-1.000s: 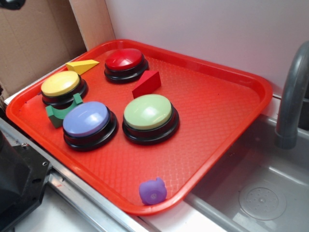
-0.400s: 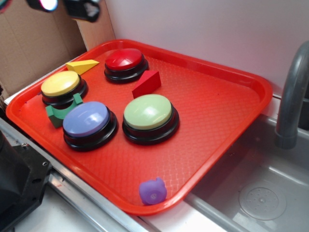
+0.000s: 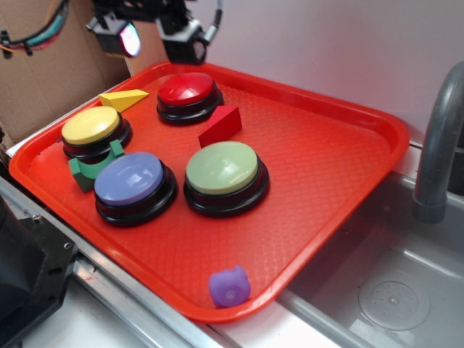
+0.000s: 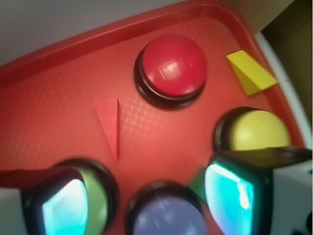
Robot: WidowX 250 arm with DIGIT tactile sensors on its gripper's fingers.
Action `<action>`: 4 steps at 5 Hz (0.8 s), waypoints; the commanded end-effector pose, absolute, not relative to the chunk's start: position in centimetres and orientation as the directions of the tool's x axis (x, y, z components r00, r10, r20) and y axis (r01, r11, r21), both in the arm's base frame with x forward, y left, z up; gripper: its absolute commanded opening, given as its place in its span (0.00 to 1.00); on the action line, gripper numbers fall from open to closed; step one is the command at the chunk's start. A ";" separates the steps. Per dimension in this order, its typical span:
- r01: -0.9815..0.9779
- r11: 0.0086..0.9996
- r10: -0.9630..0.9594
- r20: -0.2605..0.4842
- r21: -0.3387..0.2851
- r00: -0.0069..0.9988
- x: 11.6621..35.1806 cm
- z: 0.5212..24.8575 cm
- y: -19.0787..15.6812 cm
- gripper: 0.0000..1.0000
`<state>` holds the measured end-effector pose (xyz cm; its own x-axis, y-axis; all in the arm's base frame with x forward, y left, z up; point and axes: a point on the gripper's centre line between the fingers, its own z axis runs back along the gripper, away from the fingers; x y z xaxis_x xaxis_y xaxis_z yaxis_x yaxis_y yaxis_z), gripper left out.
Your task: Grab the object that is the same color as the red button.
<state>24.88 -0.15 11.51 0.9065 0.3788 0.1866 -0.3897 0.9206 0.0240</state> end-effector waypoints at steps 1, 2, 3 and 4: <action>-0.426 0.904 0.421 0.219 -0.024 0.880 27.7 6.7 1.0 1.00; -0.436 0.898 0.436 0.214 -0.052 0.874 28.3 4.9 0.9 1.00; -0.408 0.909 0.416 0.216 -0.083 0.883 28.8 3.4 -0.2 1.00; -0.402 0.913 0.407 0.224 -0.071 0.886 28.9 3.2 -0.9 0.85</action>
